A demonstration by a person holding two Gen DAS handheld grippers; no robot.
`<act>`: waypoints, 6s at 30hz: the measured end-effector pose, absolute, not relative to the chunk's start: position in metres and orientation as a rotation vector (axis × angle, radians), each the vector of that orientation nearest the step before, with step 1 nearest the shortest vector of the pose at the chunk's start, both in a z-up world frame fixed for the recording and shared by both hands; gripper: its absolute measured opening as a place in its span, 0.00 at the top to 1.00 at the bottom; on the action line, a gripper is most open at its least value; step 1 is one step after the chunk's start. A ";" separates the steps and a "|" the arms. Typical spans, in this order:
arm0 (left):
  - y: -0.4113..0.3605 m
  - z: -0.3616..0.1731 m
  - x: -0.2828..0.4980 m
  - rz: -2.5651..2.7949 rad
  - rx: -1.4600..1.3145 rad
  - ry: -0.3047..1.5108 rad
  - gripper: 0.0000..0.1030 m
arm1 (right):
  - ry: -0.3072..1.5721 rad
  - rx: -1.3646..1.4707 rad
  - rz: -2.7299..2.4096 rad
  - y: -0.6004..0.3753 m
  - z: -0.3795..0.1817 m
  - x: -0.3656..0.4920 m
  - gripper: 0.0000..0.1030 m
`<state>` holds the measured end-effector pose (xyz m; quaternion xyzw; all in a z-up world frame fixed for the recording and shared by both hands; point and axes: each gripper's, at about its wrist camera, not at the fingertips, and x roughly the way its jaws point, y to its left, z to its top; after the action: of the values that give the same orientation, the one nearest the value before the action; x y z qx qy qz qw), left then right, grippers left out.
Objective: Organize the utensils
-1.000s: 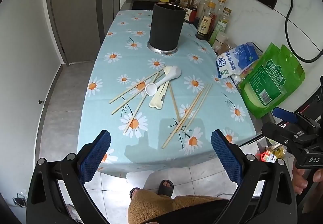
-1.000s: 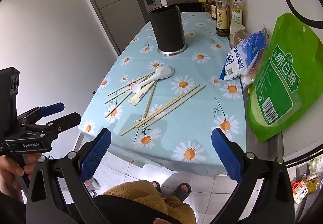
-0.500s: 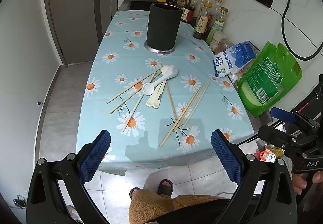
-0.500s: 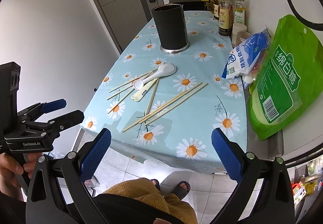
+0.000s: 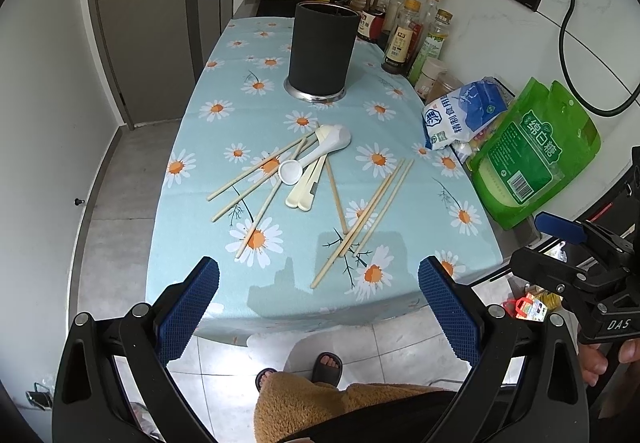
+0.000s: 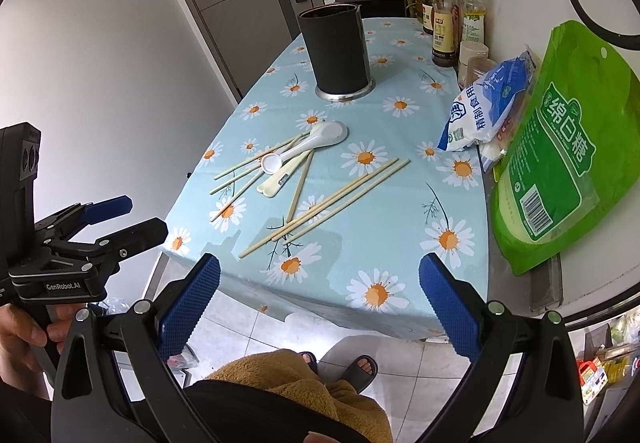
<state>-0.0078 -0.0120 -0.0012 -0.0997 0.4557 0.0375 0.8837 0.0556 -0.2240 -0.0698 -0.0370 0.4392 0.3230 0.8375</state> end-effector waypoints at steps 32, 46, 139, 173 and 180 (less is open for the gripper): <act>-0.007 -0.002 -0.005 0.085 -0.210 0.963 0.06 | 0.943 -0.069 0.678 -0.220 -0.073 0.059 0.04; -0.005 -0.001 -0.004 0.081 -0.208 0.967 0.06 | 0.948 -0.065 0.663 -0.219 -0.076 0.063 0.04; 0.083 -0.106 0.195 -0.381 0.137 1.328 0.65 | 1.477 0.366 0.140 -0.181 -0.157 0.234 0.95; 0.101 -0.107 0.207 -0.257 -0.082 1.356 0.96 | 1.391 0.266 0.553 -0.152 -0.121 0.256 0.95; 0.115 -0.074 0.192 -0.263 -0.157 1.219 0.96 | 1.370 0.198 0.639 -0.126 -0.113 0.258 0.95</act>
<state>0.1921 0.1152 -0.0743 -0.0733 0.5701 -0.1232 0.8090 0.2584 -0.1256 -0.1131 0.0899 0.6206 0.2895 0.7232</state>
